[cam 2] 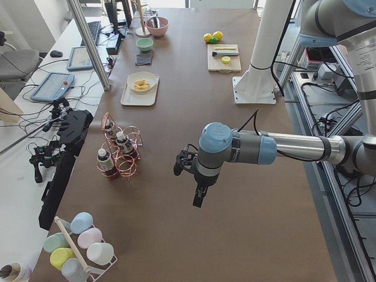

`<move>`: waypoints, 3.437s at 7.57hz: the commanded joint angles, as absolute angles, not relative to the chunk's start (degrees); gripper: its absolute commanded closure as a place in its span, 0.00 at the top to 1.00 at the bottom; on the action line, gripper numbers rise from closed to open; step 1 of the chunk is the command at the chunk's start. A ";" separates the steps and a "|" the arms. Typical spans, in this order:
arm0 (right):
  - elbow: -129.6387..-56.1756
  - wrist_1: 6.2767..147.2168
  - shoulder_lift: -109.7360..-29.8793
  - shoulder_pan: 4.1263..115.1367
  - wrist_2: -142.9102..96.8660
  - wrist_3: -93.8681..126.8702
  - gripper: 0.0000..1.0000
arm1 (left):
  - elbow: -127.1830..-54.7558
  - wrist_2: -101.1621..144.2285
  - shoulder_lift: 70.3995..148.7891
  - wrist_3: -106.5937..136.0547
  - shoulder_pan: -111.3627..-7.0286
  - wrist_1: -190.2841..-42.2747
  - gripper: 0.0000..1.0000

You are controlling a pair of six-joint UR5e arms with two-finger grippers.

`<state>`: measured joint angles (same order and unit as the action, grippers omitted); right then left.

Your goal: Place tea on tray

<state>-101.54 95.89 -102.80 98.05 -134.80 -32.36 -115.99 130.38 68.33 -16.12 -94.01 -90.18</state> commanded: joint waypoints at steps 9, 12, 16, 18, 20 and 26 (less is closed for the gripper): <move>-102.39 91.76 -97.65 88.61 -140.36 -20.50 1.00 | -105.64 123.76 94.37 41.07 -73.06 -120.06 0.93; -102.39 91.14 -97.39 87.63 -140.45 -19.43 1.00 | -99.61 113.15 101.23 40.88 -67.77 -120.32 0.93; -102.48 91.23 -96.42 87.01 -141.41 -16.00 1.00 | -92.82 113.03 106.61 34.90 -67.67 -120.32 0.89; -102.74 91.14 -95.98 86.84 -142.47 -14.59 1.00 | -91.50 113.03 106.79 33.66 -67.68 -120.32 0.87; -103.01 91.14 -95.98 86.84 -144.14 -13.37 1.00 | -89.48 113.03 107.40 33.84 -67.68 -120.32 0.84; -105.82 91.05 -96.06 86.84 -143.88 -11.16 1.00 | -86.75 113.03 108.90 33.84 -69.08 -120.23 0.67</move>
